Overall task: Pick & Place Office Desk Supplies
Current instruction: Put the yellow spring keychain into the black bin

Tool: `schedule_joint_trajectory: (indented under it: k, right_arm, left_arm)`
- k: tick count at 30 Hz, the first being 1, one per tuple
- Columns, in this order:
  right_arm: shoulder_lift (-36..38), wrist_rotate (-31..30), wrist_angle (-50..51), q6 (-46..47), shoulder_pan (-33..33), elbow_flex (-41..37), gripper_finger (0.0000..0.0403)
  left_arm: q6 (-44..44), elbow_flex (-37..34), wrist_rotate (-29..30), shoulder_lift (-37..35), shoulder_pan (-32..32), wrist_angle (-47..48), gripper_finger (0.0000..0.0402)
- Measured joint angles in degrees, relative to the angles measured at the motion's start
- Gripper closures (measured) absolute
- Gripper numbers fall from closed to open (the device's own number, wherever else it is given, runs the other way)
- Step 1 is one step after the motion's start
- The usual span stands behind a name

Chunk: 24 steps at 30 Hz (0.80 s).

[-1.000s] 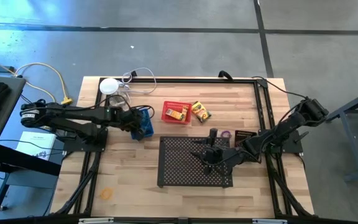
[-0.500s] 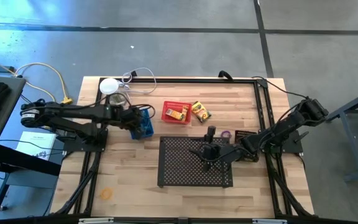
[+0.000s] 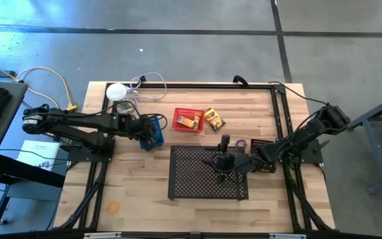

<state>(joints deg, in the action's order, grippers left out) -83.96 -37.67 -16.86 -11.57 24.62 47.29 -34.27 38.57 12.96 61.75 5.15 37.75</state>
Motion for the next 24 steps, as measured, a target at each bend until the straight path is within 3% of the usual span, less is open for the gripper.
schedule_joint_trajectory:
  k: [7,14,16,21,24]
  right_arm:
    - [0.0,0.2,0.2,1.2,0.0,0.0,0.0204]
    - [0.0,0.2,0.2,1.1,0.0,0.0,0.0204]
    - [0.0,0.2,0.2,1.1,0.0,0.0,0.0204]
    - [0.0,0.2,0.5,1.1,0.0,0.0,0.0204]
    - [0.0,0.2,0.8,0.7,0.0,0.0,0.0204]
  left_arm:
    - [0.2,1.6,2.3,-0.2,-1.4,0.7,0.0325]
    - [0.8,10.6,1.6,-0.2,-4.1,13.4,0.0325]
    - [-0.8,12.5,-2.0,-0.2,-6.2,16.3,0.0325]
    - [-10.7,12.7,-20.3,0.3,-14.9,18.0,0.0325]
    - [-14.8,12.6,-23.4,1.7,-23.3,17.8,0.0325]
